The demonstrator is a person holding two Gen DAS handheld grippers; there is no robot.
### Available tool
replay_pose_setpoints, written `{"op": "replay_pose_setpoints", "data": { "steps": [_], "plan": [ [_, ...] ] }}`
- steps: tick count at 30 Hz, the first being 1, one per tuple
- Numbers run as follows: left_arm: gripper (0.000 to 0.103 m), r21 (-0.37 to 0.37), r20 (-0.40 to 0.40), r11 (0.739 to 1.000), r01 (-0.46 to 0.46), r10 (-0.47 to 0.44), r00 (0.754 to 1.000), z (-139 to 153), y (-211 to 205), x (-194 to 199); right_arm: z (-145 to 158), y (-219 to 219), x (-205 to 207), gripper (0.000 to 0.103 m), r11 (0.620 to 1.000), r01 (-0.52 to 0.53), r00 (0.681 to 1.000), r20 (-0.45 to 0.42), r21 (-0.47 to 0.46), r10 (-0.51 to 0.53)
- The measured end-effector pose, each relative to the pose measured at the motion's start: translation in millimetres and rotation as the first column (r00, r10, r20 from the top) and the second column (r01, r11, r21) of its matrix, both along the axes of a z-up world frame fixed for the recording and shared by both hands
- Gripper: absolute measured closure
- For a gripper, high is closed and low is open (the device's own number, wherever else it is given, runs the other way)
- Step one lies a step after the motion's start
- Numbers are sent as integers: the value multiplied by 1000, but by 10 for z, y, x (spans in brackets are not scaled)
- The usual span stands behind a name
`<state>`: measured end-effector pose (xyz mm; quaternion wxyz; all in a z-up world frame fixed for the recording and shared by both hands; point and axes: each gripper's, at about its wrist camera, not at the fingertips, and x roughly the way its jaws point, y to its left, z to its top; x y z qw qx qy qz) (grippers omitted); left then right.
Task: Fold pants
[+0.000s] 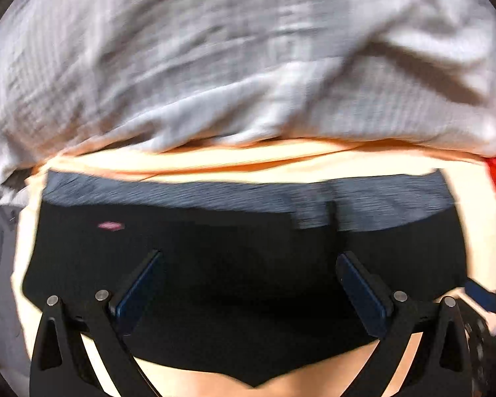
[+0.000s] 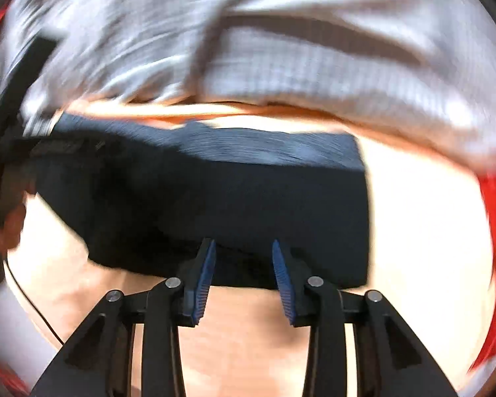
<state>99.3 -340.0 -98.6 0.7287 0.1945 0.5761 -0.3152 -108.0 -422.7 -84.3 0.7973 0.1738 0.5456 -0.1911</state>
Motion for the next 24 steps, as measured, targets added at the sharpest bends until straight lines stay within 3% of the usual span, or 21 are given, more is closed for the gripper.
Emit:
{"op": "replay_pose_setpoints", "data": {
  "steps": [1,4,6,9,11,12,16,19,24],
  "plan": [
    [0,-27,-15,999,22,-23,1000,36,-125,-87,-22,-167,-74,78,997,61,998,-12,37,-60],
    [9,-76,-60,996,51,-55,997,79,-364,-282,-77,-451,-187,79,983,162,986,-35,81,-160],
    [9,-83,-88,995,59,-66,994,11,-522,-398,-114,-610,-206,79,972,203,979,-36,115,-200],
    [9,-28,-85,998,63,-65,994,-216,-638,-534,-186,-753,-195,79,956,239,971,-36,172,-236],
    [17,42,-111,999,28,-23,994,-443,-613,-581,-206,-801,-185,79,949,252,968,-33,189,-250],
    [17,66,-132,998,7,2,991,-551,-554,-554,-207,-810,-181,79,947,253,967,-26,197,-253],
    [9,13,-254,994,-110,109,961,-782,-261,-408,-366,-783,-95,79,956,218,976,-35,197,-216],
    [8,16,-234,995,-102,103,967,-769,-246,-442,-530,-763,-64,79,964,189,982,-49,186,-183],
    [8,58,-213,991,-119,128,969,-626,-247,-511,-476,-730,-57,79,964,164,986,-55,207,-156]
  ]
}}
